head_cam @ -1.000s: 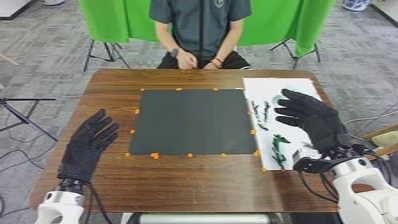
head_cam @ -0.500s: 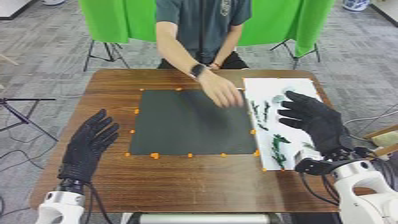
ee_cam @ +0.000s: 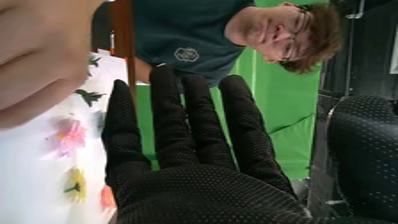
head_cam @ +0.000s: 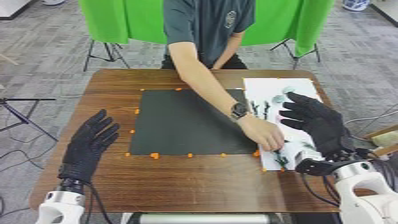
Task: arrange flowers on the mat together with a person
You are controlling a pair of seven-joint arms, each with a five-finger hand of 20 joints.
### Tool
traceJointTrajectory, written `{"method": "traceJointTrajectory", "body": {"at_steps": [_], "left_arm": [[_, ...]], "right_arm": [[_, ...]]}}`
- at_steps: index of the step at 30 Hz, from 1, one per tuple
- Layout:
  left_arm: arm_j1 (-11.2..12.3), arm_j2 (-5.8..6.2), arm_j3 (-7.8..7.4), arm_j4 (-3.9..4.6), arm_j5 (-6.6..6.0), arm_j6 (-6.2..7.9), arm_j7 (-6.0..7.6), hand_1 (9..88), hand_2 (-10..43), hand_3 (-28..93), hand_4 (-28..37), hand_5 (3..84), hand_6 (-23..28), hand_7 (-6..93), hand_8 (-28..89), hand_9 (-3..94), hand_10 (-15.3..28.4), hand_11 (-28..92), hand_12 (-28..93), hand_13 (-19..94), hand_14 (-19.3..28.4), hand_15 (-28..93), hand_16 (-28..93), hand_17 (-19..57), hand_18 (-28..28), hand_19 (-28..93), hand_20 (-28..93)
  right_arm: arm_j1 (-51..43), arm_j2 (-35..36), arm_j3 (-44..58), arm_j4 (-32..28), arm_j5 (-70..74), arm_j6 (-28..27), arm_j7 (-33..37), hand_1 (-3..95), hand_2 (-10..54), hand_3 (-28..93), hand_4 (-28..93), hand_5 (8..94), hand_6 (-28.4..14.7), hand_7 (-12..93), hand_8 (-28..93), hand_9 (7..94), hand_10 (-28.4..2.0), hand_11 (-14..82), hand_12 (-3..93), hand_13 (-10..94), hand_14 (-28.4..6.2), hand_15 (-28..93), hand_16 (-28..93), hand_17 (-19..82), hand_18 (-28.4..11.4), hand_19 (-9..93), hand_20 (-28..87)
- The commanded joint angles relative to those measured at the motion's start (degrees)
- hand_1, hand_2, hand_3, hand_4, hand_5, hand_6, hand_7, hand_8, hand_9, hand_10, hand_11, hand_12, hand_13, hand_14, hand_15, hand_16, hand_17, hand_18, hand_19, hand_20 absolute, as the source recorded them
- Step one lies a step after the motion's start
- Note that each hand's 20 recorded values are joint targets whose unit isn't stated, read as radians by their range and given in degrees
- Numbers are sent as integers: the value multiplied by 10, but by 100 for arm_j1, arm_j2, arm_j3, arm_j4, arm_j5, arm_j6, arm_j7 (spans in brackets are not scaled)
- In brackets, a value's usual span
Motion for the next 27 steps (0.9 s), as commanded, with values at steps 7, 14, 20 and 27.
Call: {"method": "traceJointTrajectory", "body": {"at_steps": [7,14,20,27], "left_arm": [[33,-22,12,18,-18,-24,-41,294,0,687,-221,281,28,236,-115,238,112,236,156,219,137,252,22,-95,210,434,110],[55,-40,23,33,-38,5,-23,294,1,687,-221,282,28,236,-115,239,113,235,156,221,137,252,22,-95,211,434,109],[39,-35,-5,35,-20,-40,-57,296,2,687,-222,282,27,236,-115,240,113,235,157,222,137,252,22,-94,210,434,109],[20,-31,-18,57,-12,-60,-67,295,2,687,-222,283,28,236,-116,241,114,237,156,222,137,252,22,-94,211,435,109]], "right_arm": [[77,11,-83,-6,-13,42,-2,95,141,791,-283,375,-59,177,-97,373,-155,142,235,322,-137,249,248,47,-229,462,261],[71,-14,-89,-6,-35,-40,11,95,143,790,-283,376,-60,174,-96,373,-155,140,232,322,-138,249,246,47,-229,462,261],[60,24,-83,-10,-32,-19,4,96,143,789,-283,376,-60,173,-96,373,-155,140,232,321,-137,248,245,47,-229,461,261],[134,41,-136,34,-45,-42,17,95,144,788,-283,376,-60,173,-95,372,-156,140,232,322,-137,247,245,47,-228,460,261]]}}
